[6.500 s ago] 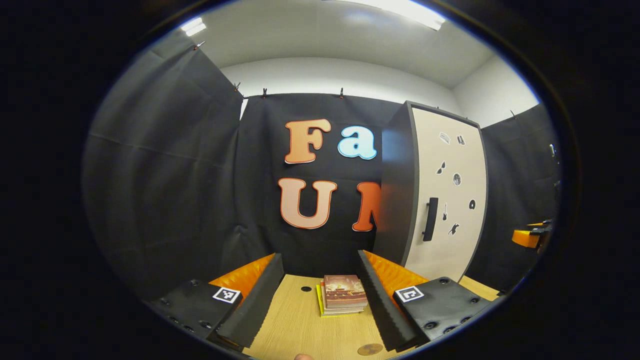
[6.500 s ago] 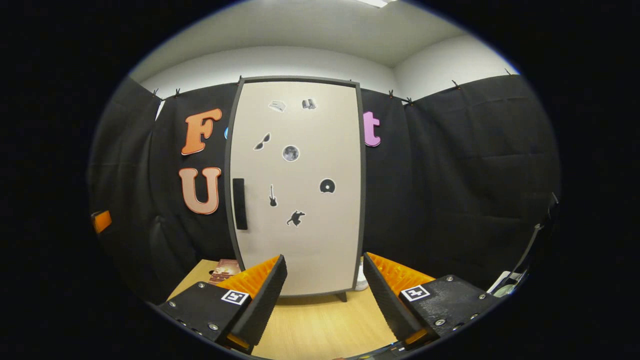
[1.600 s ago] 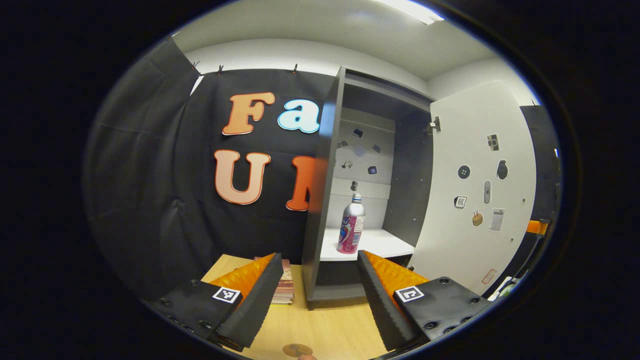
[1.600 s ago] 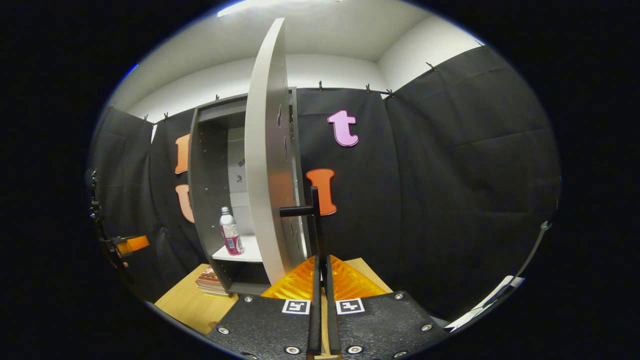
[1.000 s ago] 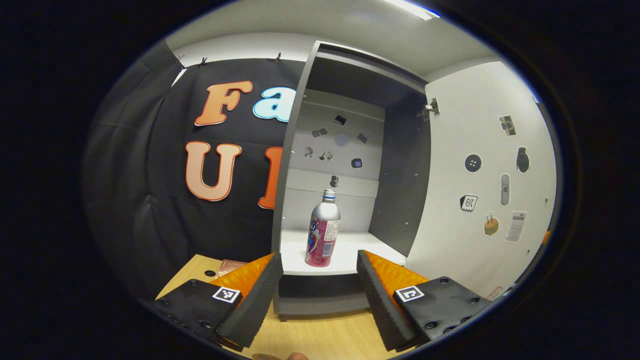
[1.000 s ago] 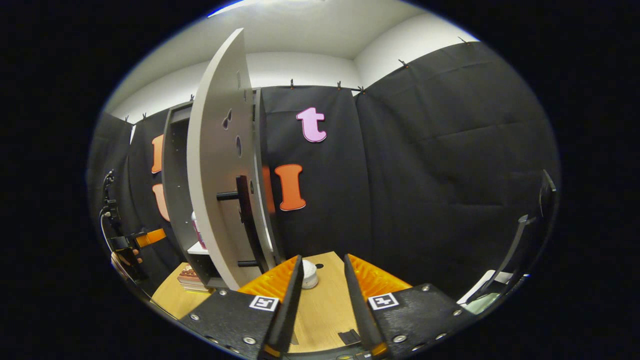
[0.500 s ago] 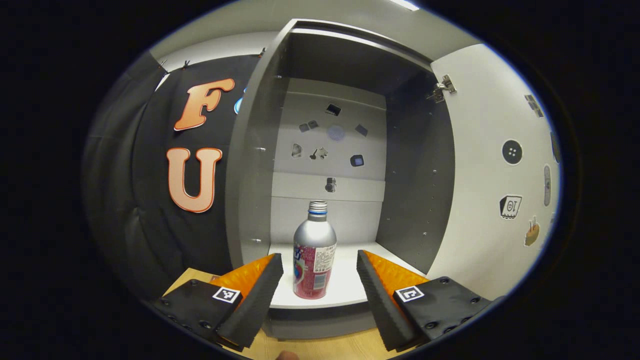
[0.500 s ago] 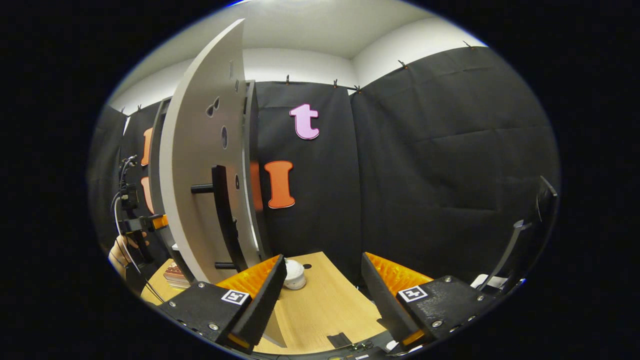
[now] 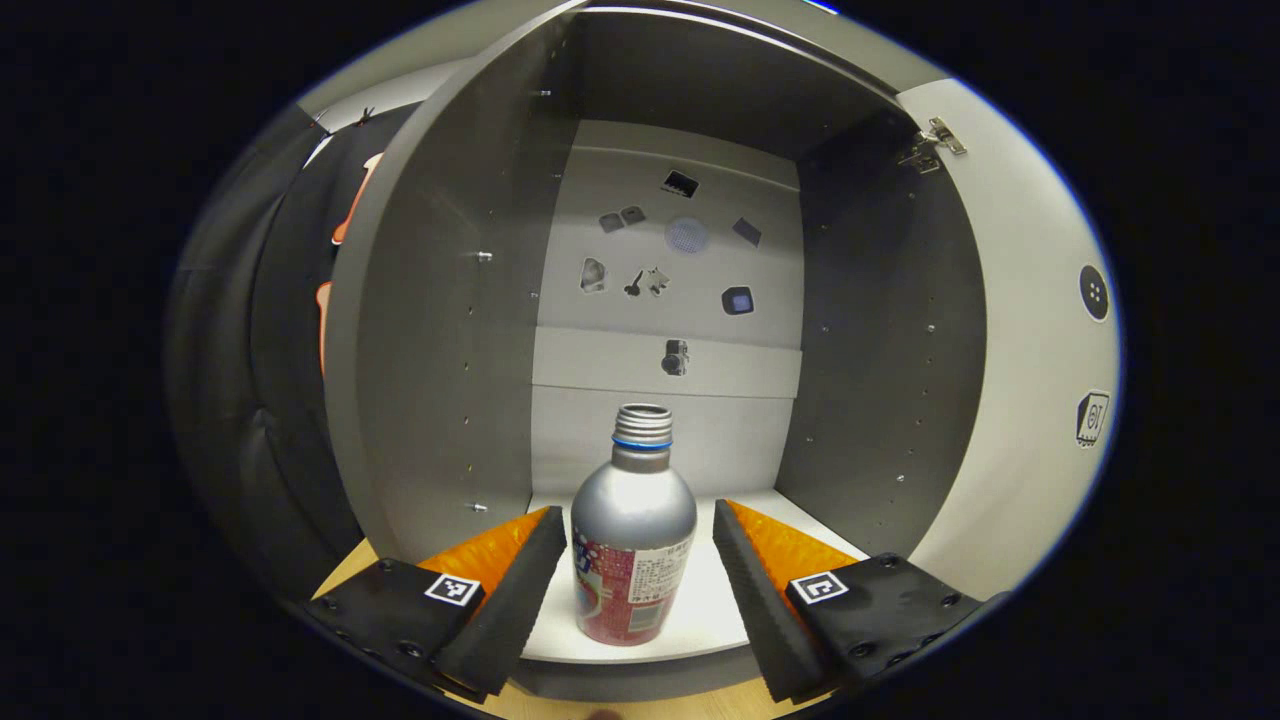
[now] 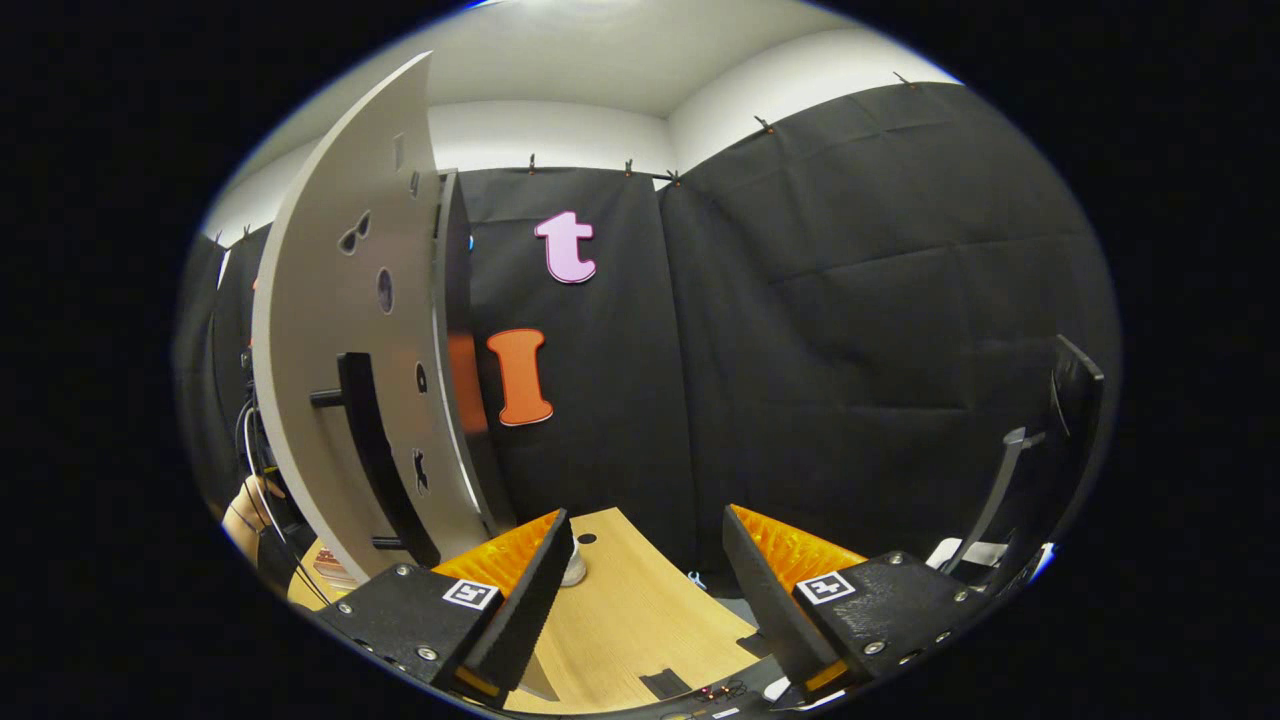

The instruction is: Open the cabinet door with the right hand, grasp the bottle in the cabinet with the left hand and place it on the coaster, then close the cabinet door with the right hand.

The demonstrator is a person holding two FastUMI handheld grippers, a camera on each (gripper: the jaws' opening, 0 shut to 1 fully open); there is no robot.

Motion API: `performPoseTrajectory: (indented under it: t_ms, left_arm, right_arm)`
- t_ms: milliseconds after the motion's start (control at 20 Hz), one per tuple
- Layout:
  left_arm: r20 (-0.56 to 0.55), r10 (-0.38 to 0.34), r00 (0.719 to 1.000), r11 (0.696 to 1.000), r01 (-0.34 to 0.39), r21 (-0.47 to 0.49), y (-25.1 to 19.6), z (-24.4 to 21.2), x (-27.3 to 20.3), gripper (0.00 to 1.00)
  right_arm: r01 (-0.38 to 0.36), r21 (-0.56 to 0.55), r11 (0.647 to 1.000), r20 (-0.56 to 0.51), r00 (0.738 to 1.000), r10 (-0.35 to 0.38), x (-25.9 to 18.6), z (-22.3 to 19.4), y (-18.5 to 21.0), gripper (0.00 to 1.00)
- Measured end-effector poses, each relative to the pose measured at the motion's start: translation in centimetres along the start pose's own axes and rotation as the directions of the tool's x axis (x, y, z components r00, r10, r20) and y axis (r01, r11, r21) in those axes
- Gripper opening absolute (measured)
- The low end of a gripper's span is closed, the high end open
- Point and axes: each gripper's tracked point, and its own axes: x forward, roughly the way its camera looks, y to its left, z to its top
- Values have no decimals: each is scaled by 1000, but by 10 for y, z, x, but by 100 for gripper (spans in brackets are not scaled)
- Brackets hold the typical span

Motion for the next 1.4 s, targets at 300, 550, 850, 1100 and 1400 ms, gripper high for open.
performPoseTrajectory:
  t_ms: [300, 550, 850, 1100, 1400]
  left_arm:
    - [-20, -5, 1000, 1000, 5, 3, -2, -5, 15, 89]
    - [-23, -43, 999, 999, 43, -5, -11, -3, 6, 83]
    - [27, -105, 994, 994, 105, -22, -19, 18, -46, 83]
    - [58, -137, 989, 991, 137, 1, -3, 30, -104, 85]
    - [89, -114, 990, 993, 111, 36, 40, 28, -169, 83]
  right_arm:
    - [31, 35, 999, -12, 999, -30, 7, -8, -14, 94]
    - [37, 3, 999, -4, 999, -37, 11, -6, -12, 94]
    - [21, -7, 1000, 0, 1000, -21, 8, -2, -5, 94]
    - [3, -21, 1000, 5, 1000, -3, -1, -2, 7, 94]
    - [10, -41, 999, 12, 1000, -10, -27, -1, 18, 94]
